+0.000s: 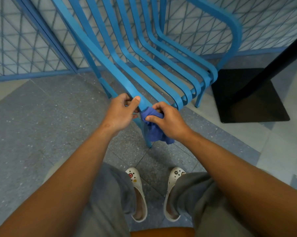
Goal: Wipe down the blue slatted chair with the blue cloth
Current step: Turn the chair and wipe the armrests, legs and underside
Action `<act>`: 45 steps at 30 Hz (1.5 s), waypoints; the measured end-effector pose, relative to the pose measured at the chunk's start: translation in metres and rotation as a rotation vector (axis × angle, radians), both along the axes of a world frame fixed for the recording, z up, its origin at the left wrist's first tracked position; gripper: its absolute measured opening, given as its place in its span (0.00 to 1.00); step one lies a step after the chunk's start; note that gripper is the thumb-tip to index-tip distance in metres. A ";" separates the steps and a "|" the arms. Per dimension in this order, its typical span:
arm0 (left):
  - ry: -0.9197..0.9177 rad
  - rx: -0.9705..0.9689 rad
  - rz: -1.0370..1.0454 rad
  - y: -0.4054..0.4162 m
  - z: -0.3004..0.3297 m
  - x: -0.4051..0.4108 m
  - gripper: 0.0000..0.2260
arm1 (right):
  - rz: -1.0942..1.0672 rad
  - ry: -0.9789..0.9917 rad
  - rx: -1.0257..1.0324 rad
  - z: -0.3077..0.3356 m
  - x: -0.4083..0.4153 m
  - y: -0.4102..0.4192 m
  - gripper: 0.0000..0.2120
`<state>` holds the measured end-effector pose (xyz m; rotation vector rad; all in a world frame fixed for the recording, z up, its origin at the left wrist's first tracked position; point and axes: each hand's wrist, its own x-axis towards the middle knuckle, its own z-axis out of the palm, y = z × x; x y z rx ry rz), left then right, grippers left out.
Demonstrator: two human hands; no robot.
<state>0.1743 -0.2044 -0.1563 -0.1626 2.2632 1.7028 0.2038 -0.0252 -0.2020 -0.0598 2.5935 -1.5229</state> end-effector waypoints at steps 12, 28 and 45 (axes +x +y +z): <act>0.047 -0.290 -0.265 -0.010 -0.003 0.005 0.12 | -0.269 -0.171 -0.160 -0.013 0.021 0.019 0.13; -0.200 0.126 0.031 -0.009 -0.013 -0.009 0.29 | -0.229 0.110 -0.337 -0.003 0.027 -0.027 0.07; -0.225 0.255 0.103 0.011 -0.022 0.006 0.30 | -0.355 0.019 -0.368 -0.073 0.031 -0.025 0.11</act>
